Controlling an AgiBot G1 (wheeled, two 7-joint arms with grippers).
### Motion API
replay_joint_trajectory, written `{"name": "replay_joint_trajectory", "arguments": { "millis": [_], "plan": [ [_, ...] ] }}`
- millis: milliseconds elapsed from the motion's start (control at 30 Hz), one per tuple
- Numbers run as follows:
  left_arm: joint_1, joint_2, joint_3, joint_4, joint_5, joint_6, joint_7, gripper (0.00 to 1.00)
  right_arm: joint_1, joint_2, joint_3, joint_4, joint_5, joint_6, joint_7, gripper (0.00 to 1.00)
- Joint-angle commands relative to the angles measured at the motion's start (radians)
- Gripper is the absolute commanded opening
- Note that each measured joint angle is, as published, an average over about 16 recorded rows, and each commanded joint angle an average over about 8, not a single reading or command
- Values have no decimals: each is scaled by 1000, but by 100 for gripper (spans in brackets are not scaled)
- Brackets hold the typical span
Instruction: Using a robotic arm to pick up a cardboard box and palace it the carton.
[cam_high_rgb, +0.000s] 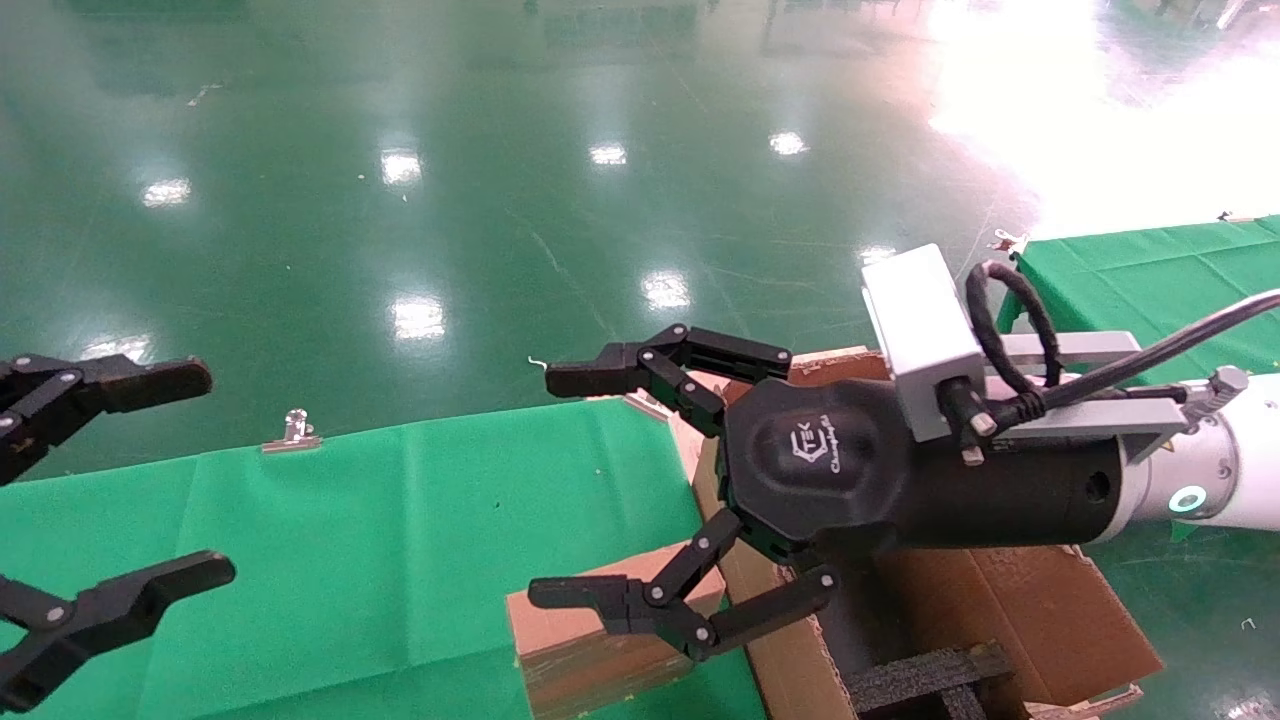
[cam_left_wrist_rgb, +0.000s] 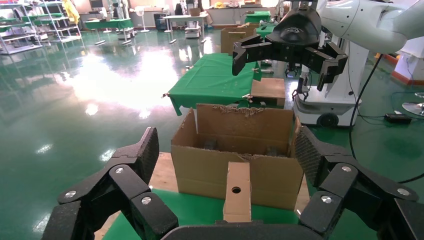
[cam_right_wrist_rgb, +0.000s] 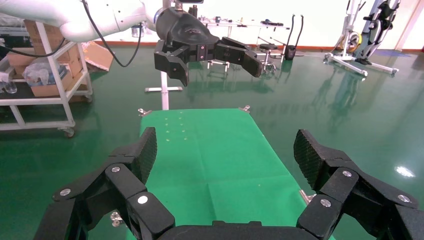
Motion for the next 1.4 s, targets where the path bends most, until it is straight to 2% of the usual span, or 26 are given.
{"name": "replay_joint_trajectory", "arguments": {
  "millis": [33, 233, 400, 667, 933, 1133, 1400],
  "plan": [
    [0, 0, 0, 0, 0, 0, 0, 0, 0, 0, 0, 0, 1, 0, 0, 100],
    [0, 0, 0, 0, 0, 0, 0, 0, 13, 0, -13, -3, -31, -2, 1, 100],
    [0, 0, 0, 0, 0, 0, 0, 0, 69, -9, -65, -5, -140, -13, 22, 100],
    [0, 0, 0, 0, 0, 0, 0, 0, 219, -73, -200, -27, -406, -51, 74, 100],
    [0, 0, 0, 0, 0, 0, 0, 0, 350, -162, -353, -49, -623, -80, 94, 100],
    [0, 0, 0, 0, 0, 0, 0, 0, 432, -208, -465, -63, -731, -84, 86, 100],
    [0, 0, 0, 0, 0, 0, 0, 2, 513, -252, -598, -88, -815, -85, 48, 100]
  ]
}}
